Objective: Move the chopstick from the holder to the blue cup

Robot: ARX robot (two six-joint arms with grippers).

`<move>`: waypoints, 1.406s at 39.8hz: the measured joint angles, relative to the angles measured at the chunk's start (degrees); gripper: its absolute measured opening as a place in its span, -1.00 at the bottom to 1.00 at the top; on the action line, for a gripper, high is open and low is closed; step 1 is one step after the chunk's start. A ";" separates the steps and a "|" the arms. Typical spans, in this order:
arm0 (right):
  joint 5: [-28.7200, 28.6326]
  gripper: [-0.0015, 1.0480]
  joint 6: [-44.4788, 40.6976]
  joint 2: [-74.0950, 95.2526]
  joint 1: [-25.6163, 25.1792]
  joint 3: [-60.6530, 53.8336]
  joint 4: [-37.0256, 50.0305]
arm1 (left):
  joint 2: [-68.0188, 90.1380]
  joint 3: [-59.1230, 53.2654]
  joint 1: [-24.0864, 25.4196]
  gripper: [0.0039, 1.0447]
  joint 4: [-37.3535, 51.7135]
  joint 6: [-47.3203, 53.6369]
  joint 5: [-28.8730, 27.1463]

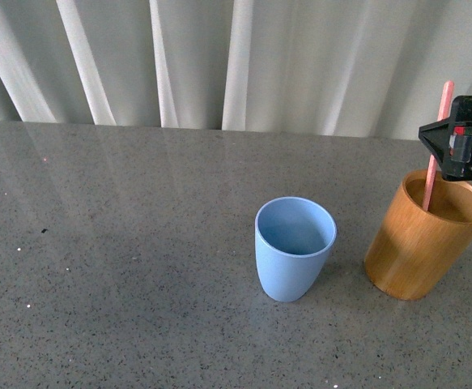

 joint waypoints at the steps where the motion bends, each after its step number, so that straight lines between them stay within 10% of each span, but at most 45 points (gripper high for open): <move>1: 0.11 0.81 0.02 0.48 0.09 0.37 0.13 | 0.00 0.00 0.00 0.87 0.00 0.02 0.00; 20: 1.51 0.80 2.14 9.20 1.01 7.67 2.38 | 0.00 0.00 0.00 0.87 0.00 0.02 0.00; 39: 2.14 -0.92 2.58 8.50 2.43 7.32 2.75 | 0.00 0.00 0.00 0.87 0.00 0.02 0.00; 56: 4.28 -0.95 -2.78 -8.20 2.64 4.52 1.51 | 0.00 0.00 0.00 0.87 0.00 0.02 0.00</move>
